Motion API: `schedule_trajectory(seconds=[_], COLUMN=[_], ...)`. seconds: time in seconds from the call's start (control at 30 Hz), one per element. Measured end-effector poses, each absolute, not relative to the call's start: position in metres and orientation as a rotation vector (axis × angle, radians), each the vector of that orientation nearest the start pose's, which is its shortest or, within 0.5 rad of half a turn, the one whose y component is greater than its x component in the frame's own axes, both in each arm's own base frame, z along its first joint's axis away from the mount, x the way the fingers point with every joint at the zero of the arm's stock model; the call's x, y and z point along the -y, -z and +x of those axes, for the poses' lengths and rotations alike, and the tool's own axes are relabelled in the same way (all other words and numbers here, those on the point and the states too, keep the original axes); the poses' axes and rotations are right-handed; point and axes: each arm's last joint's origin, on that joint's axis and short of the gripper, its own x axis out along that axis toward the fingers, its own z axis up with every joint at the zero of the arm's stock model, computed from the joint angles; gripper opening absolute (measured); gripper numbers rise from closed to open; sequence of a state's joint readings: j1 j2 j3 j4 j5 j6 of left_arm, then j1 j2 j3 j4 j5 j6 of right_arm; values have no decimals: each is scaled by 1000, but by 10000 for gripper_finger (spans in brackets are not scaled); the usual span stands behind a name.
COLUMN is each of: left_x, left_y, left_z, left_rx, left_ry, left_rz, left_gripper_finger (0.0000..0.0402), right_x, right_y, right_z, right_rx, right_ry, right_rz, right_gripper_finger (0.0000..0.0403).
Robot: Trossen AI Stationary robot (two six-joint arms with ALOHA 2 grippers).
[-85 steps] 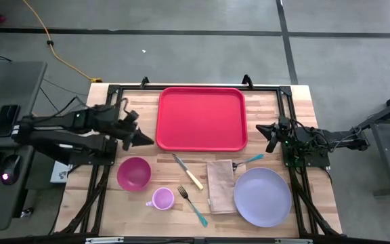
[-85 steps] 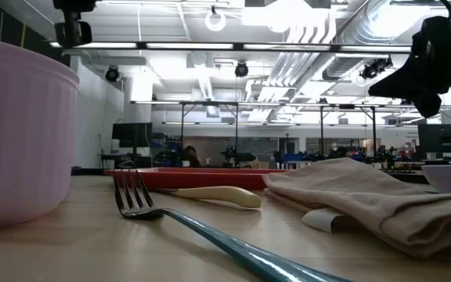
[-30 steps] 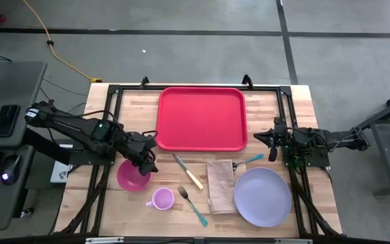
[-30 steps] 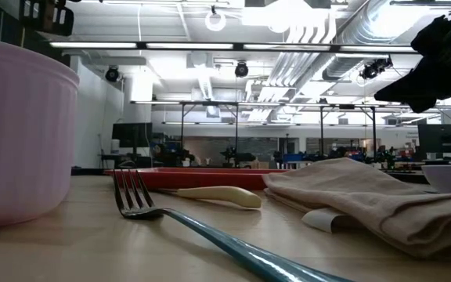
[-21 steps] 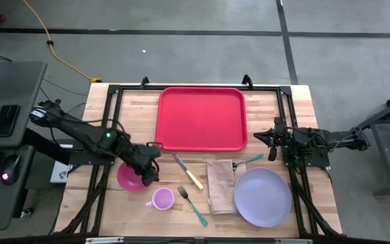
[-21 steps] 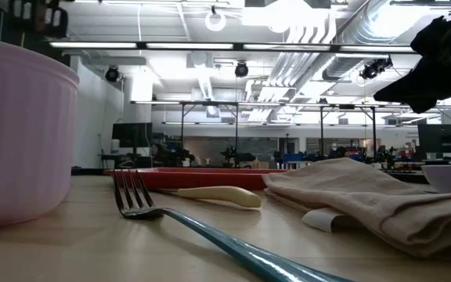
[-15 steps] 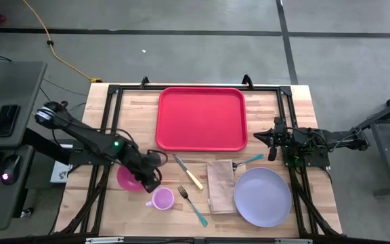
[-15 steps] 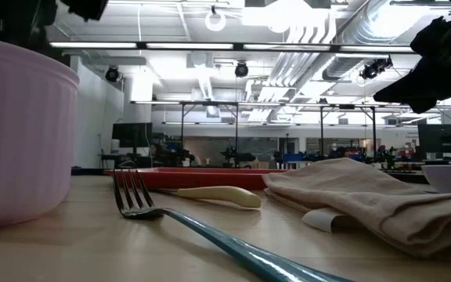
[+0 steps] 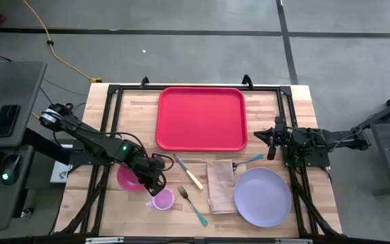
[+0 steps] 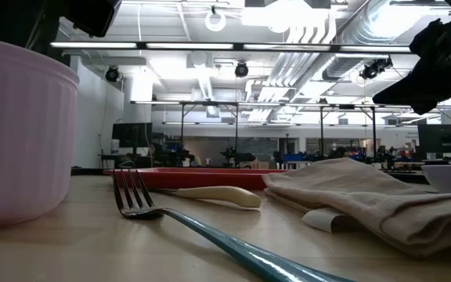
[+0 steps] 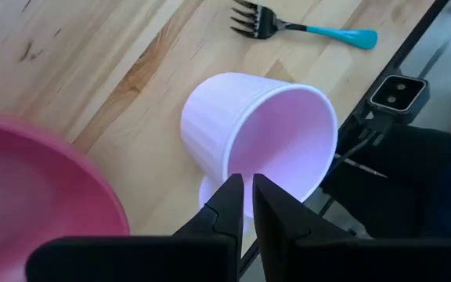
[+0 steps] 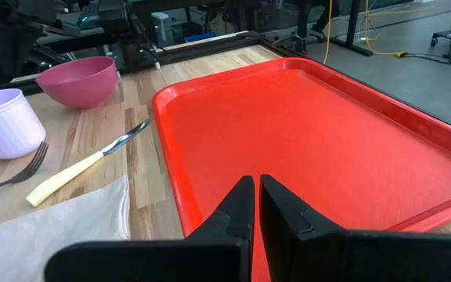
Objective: Set up tray
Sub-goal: Put the purple mug on the top left of the orange serving tray
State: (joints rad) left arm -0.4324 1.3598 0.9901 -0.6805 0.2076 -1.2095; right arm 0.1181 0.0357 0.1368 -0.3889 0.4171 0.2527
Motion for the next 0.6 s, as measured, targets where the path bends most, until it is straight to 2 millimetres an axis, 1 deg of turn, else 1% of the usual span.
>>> schedule_trajectory(seconds=[0.27,0.6], left_x=[117,115], left_y=[-249,-248], left_z=[241,242], left_rx=[-1193,-1129], left_ry=[-119,-196], left_rz=[-961,-952], left_gripper_finger=[62,62], right_x=[2,2], right_y=[-170,-169], right_z=[86,86], right_rx=[-252,-256], right_ry=[331,330], right_rz=[169,159], right_gripper_finger=[0,0])
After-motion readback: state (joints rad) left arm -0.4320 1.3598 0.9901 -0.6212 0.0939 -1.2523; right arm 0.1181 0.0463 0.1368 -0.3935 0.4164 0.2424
